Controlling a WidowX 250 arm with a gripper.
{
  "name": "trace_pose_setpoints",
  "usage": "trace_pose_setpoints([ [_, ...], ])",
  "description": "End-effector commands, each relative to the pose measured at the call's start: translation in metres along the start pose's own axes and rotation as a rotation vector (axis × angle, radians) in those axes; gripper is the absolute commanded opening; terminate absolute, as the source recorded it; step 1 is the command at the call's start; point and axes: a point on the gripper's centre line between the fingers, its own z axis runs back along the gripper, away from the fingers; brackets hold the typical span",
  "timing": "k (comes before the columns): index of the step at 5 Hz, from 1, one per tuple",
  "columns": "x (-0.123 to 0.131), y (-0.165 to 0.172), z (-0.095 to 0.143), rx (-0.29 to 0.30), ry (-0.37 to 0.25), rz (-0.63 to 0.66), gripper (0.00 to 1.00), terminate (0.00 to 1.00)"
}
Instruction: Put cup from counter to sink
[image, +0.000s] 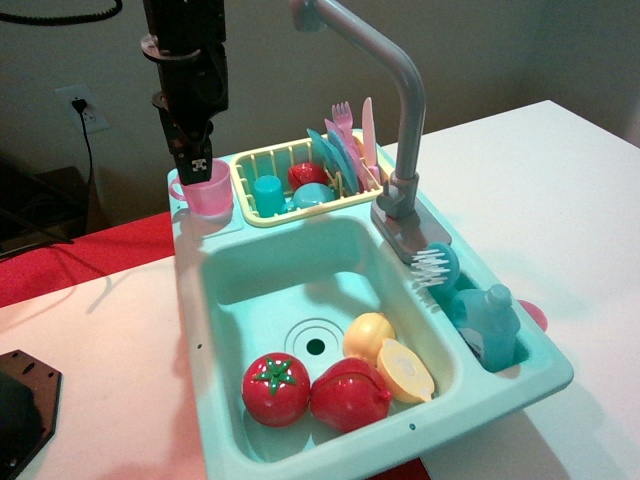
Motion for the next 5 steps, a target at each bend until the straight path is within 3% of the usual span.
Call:
trace_pose_setpoints([
  [1, 0.000, 0.000, 0.000, 0.000, 0.000, 0.000, 1.00, 0.00],
  [4, 0.028, -0.007, -0.025, 0.028, 0.005, 0.036, 1.00, 0.00],
  [5, 0.024, -0.009, -0.034, 0.065, -0.022, 0.030, 0.00, 0.00],
])
